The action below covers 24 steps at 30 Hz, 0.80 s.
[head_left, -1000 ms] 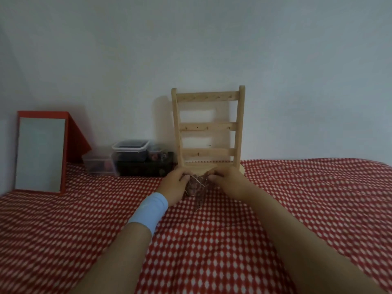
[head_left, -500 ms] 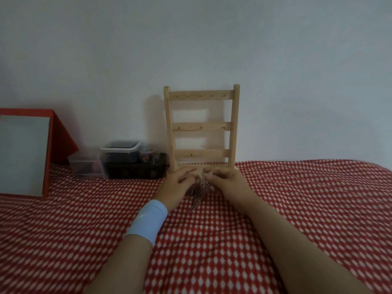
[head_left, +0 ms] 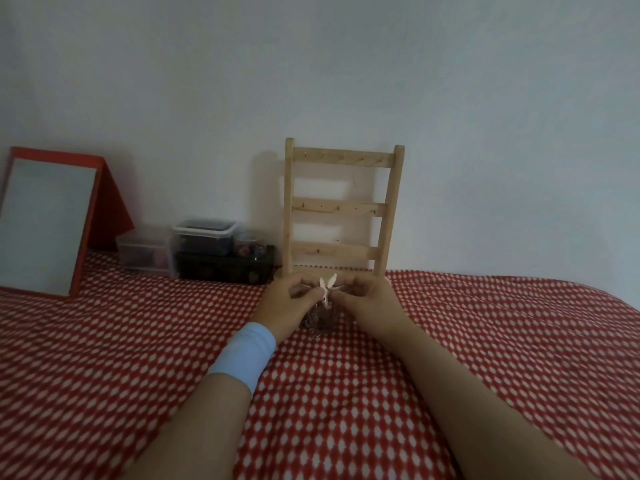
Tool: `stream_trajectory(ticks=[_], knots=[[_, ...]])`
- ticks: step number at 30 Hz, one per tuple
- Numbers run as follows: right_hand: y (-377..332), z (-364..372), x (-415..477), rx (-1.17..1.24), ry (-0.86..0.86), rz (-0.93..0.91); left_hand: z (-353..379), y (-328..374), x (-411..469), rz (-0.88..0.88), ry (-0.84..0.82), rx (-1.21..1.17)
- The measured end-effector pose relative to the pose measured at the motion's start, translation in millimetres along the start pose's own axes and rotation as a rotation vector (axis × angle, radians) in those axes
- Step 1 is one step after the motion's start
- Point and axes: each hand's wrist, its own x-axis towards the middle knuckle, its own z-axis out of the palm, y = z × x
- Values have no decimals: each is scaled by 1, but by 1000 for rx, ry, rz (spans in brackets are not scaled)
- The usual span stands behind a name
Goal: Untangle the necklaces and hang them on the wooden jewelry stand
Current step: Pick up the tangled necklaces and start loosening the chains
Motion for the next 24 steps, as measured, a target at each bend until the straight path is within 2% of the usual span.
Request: stream_trajectory(ticks=[3,10,12,16,20,24], knots=[[-1,6,0,-161,-19,-82,-1,0,-2,51,8,94],[0,13,1,-750,96,-337,-4,7,-4,98,-18,394],[0,11,2,-819,125,-375,-5,8,-4,108,-45,463],[-4,1,3,-752,239,-382,-7,9,-5,98,-95,571],[1,-2,-3,-495,42,-174,-3,11,-4,65,-12,463],[3,3,0,-488,17,-178,-4,12,-5,35,23,297]])
